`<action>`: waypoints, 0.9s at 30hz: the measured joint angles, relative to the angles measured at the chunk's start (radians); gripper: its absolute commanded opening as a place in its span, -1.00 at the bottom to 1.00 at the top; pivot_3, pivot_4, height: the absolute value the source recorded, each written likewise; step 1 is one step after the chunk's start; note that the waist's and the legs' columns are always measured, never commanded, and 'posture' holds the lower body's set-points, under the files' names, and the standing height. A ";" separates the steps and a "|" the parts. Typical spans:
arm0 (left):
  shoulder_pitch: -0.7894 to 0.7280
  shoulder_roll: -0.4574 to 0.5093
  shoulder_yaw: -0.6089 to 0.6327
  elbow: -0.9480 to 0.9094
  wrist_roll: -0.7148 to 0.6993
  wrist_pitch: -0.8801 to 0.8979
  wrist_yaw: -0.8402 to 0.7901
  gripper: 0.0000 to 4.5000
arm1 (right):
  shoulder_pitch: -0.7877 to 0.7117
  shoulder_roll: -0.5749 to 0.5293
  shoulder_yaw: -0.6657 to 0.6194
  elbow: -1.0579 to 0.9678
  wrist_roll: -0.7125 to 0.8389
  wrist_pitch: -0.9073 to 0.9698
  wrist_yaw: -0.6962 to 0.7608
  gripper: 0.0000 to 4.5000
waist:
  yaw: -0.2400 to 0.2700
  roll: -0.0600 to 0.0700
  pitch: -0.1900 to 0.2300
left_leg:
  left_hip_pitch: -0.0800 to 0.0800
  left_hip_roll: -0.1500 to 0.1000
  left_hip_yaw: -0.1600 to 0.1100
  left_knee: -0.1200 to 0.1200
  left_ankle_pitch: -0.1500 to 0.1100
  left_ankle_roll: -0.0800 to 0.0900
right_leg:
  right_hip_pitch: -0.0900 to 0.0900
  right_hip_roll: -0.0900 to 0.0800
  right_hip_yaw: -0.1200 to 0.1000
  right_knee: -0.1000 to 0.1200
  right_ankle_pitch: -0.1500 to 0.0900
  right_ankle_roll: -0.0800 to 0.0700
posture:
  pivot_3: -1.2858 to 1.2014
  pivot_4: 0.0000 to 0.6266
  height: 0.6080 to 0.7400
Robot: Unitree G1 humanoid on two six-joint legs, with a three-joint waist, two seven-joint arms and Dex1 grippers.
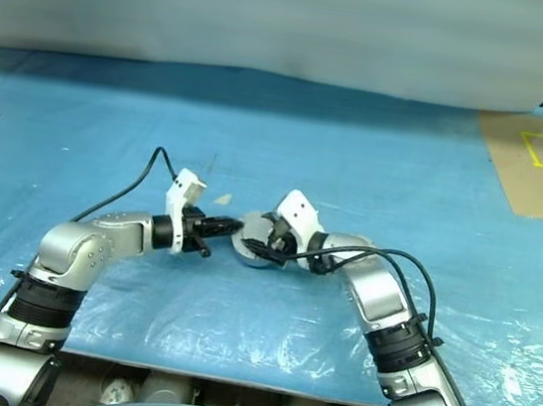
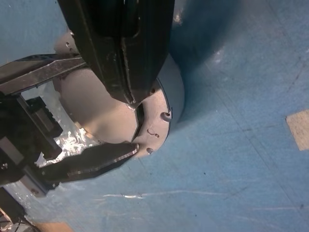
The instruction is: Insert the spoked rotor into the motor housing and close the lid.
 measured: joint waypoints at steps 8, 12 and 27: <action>0.000 0.008 -0.028 -0.011 0.012 -0.016 -0.032 -1.00 | 0.119 -0.037 -0.114 -0.074 0.078 -0.014 0.014 0.99 | 0.016 0.000 0.000 | -0.006 -0.001 0.000 -0.011 0.000 0.000 | -0.001 -0.002 -0.003 -0.012 0.003 -0.004 | 0.03 -0.52 1.00; 0.001 0.012 -0.034 -0.011 0.025 -0.030 -0.041 -1.00 | 0.232 -0.061 -0.257 -0.191 0.237 0.077 0.025 0.99 | 0.018 0.002 0.000 | -0.007 -0.001 -0.001 -0.013 0.000 0.000 | -0.002 0.000 -0.004 -0.012 0.003 -0.005 | 0.03 -0.52 1.00; -0.005 0.005 -0.054 0.004 0.053 -0.065 -0.070 -1.00 | 0.296 0.144 -0.579 -0.264 0.795 0.655 -0.431 0.99 | 0.028 0.006 -0.001 | -0.006 -0.002 -0.001 -0.014 0.001 -0.001 | -0.002 -0.002 -0.004 -0.012 0.002 -0.003 | 0.03 -0.52 1.00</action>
